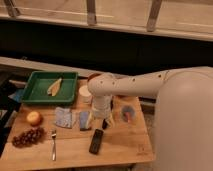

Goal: Place eraser in red bowl

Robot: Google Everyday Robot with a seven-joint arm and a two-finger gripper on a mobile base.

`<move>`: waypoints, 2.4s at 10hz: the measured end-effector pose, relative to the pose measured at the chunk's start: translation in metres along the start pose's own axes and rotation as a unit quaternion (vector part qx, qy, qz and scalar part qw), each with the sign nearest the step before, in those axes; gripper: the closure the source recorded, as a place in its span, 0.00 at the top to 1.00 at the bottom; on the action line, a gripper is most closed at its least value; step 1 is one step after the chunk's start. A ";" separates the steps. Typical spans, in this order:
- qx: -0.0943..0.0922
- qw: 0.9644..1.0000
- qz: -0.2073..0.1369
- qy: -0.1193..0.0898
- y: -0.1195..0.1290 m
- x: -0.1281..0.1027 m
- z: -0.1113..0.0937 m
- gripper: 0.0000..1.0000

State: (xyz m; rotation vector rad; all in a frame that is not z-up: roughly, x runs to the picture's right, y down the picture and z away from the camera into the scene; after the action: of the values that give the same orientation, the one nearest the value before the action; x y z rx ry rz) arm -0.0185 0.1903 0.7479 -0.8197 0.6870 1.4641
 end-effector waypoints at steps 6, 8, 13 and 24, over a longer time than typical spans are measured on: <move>0.000 1.000 0.009 0.020 -0.001 -0.004 0.014 0.80; 0.003 0.999 0.019 0.037 -0.001 -0.008 0.031 0.80; 0.005 0.996 0.031 0.083 0.002 -0.016 0.065 0.80; 0.025 0.994 0.049 0.091 0.007 -0.011 0.077 0.05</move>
State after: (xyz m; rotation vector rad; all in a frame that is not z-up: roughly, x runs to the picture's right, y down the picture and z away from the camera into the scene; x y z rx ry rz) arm -0.0320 0.2461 0.8003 -0.8982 0.9094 1.4658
